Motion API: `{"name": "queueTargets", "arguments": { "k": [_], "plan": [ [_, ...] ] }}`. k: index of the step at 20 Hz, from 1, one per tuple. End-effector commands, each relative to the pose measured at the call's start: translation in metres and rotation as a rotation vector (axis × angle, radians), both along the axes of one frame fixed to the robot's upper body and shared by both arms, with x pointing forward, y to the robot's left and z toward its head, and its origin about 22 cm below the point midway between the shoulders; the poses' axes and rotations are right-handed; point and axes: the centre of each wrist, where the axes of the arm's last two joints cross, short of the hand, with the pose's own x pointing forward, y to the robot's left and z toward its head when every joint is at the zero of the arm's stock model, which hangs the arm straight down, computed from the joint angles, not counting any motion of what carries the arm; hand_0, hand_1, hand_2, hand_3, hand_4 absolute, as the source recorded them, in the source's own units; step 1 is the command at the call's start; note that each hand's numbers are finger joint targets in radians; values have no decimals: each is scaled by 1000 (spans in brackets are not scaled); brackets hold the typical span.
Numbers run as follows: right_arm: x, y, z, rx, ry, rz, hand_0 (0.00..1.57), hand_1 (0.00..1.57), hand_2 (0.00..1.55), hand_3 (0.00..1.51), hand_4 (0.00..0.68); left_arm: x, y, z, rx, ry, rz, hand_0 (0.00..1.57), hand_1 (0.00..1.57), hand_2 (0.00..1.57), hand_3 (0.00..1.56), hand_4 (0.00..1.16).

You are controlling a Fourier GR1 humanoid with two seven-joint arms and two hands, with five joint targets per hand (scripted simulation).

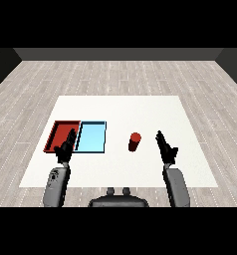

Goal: Pick the red can and put it in the red box

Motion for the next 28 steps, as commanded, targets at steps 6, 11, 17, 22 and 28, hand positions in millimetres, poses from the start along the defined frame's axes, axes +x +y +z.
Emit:
{"name": "queueTargets", "arguments": {
  "k": [6, 11, 17, 22, 28],
  "plan": [
    [-43, -71, -2, -20, -36, -27, 0, 0, 0, 0, 0, -1, -6, -8, -19, 0, -53, 0, 0, 0, 0, 0],
    [-29, -88, 27, 94, -346, 80, 0, 0, 0, 0, 0, -11, -17, 8, -106, -436, -66, 0, 0, 0, 0, 0],
    [-38, -91, -3, 98, -356, 75, 0, 0, 0, 0, 0, 8, -8, -10, -146, -433, -75, 0, 0, 0, 0, 0],
    [-3, -88, -10, 95, -367, 83, 0, 0, 0, 0, 0, -4, -14, -10, -153, -423, -87, 0, 0, 0, 0, 0],
    [-18, -80, -9, 114, -331, 81, 0, 0, 0, 0, 0, 0, -17, 8, -160, -461, -88, 0, 0, 0, 0, 0]
  ]
}}
